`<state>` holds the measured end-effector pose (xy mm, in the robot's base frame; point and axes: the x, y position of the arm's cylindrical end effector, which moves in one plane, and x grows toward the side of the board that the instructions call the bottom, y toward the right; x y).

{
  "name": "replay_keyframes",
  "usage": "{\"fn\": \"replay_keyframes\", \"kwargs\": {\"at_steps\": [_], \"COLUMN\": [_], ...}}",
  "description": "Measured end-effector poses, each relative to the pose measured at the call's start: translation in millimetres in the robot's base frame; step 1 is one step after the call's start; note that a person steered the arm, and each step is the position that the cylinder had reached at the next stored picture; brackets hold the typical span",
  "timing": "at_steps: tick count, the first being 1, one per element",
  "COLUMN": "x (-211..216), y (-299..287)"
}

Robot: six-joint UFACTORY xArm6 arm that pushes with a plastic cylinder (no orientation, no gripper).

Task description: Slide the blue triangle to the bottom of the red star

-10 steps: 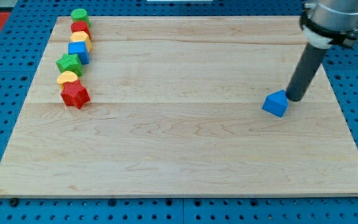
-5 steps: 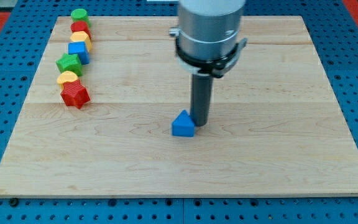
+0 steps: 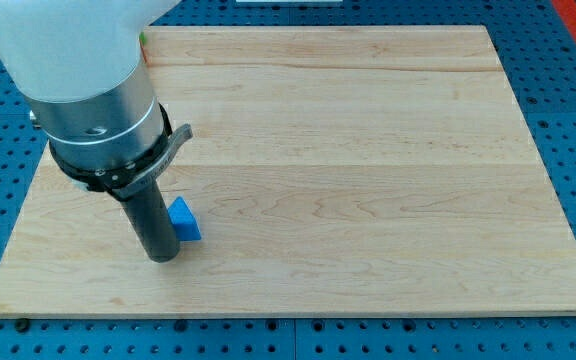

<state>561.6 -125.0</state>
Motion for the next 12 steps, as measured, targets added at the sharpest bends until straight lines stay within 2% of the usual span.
{"fn": "replay_keyframes", "kwargs": {"at_steps": [1,2,3,4,5,8,11,12], "x": [24,-2,-30,-32,-32,-20,-27,-42], "y": [71,77,19,-31,-26,-97,-93,-93]}}
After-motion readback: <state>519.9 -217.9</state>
